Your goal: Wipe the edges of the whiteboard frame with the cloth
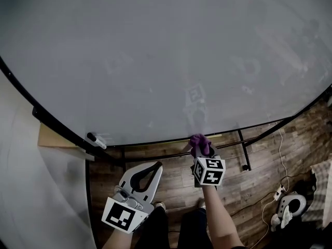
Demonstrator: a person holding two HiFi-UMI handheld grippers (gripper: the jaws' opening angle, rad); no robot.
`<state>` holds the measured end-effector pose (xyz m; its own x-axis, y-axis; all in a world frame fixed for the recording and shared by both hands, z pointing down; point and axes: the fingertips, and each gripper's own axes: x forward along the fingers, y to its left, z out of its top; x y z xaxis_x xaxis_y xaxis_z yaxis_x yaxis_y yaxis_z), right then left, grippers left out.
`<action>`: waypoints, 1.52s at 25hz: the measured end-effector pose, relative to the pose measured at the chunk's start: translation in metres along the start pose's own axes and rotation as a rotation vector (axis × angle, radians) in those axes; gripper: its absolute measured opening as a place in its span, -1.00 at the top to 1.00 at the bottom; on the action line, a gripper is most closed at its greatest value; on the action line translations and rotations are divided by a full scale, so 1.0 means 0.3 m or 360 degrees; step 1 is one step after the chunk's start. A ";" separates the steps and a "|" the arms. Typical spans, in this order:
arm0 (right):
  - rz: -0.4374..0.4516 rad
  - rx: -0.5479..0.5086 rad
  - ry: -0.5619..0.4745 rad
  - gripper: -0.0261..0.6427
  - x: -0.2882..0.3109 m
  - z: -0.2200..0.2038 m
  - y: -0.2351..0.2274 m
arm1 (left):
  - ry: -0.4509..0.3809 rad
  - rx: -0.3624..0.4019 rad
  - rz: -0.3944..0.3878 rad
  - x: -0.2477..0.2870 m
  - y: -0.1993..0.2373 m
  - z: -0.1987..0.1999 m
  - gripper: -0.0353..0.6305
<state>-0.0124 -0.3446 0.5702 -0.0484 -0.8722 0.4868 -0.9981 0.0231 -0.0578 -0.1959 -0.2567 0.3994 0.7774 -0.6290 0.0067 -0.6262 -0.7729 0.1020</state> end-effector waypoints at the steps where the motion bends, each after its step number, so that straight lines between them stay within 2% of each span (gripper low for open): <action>1: 0.0006 -0.0004 -0.0001 0.72 0.001 0.000 0.000 | -0.0001 -0.0003 0.0010 0.002 0.002 -0.002 0.84; 6: 0.0056 -0.0034 -0.0008 0.72 0.003 0.005 -0.007 | -0.0051 0.0030 0.0067 0.023 -0.009 0.006 0.84; 20: 0.0249 -0.0089 0.0003 0.72 0.004 0.005 -0.129 | 0.0014 0.0019 0.0231 0.157 -0.188 -0.010 0.84; 38: 0.0253 -0.0102 0.0012 0.72 0.000 0.006 -0.410 | 0.0004 0.0049 0.0269 0.363 -0.360 -0.030 0.84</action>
<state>0.1104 -0.3483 0.5756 -0.2062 -0.8514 0.4823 -0.9782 0.1920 -0.0793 -0.0430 -0.2411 0.3981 0.6609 -0.7501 0.0233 -0.7496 -0.6583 0.0685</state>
